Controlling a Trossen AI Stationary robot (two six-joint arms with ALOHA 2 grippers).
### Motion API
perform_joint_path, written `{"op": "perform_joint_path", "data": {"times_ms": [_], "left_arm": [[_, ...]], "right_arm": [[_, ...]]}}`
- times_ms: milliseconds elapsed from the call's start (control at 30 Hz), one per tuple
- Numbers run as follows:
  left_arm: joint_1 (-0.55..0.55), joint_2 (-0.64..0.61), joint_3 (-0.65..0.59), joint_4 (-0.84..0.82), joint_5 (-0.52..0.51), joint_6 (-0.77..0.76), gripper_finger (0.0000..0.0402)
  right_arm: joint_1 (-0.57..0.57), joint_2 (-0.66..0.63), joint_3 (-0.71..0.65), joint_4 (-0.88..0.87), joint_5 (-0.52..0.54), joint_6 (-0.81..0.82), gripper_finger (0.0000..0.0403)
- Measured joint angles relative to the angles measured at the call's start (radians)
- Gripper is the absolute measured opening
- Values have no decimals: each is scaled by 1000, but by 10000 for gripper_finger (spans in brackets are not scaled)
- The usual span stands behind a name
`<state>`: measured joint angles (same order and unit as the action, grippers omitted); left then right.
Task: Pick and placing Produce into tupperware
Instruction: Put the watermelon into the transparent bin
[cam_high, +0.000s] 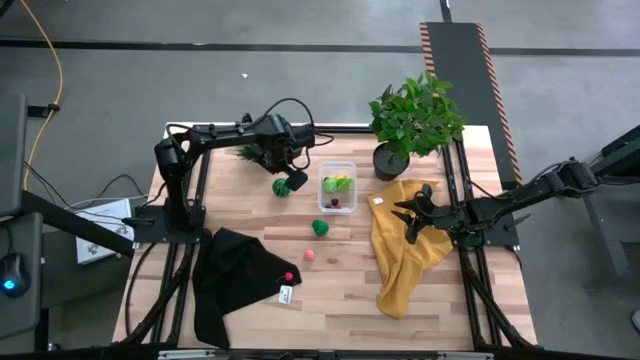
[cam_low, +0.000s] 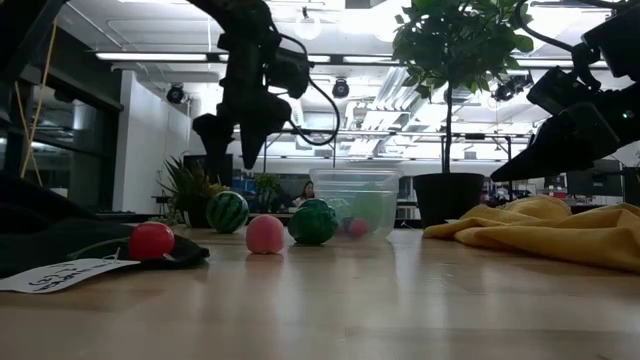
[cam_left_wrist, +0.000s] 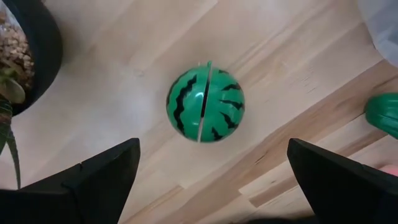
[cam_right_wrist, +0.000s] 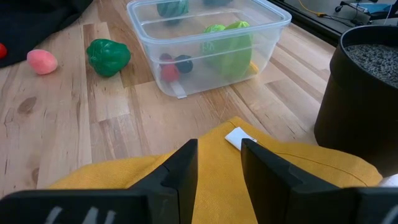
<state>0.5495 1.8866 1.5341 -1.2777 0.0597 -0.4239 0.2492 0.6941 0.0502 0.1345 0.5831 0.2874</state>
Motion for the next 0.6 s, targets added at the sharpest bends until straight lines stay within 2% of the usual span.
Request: {"op": "perform_joint_path", "data": {"times_ms": [600], "left_arm": [[-7,0,-113,94,1,10,397]], "right_arm": [[0,0,0,0,0,0,114]]}}
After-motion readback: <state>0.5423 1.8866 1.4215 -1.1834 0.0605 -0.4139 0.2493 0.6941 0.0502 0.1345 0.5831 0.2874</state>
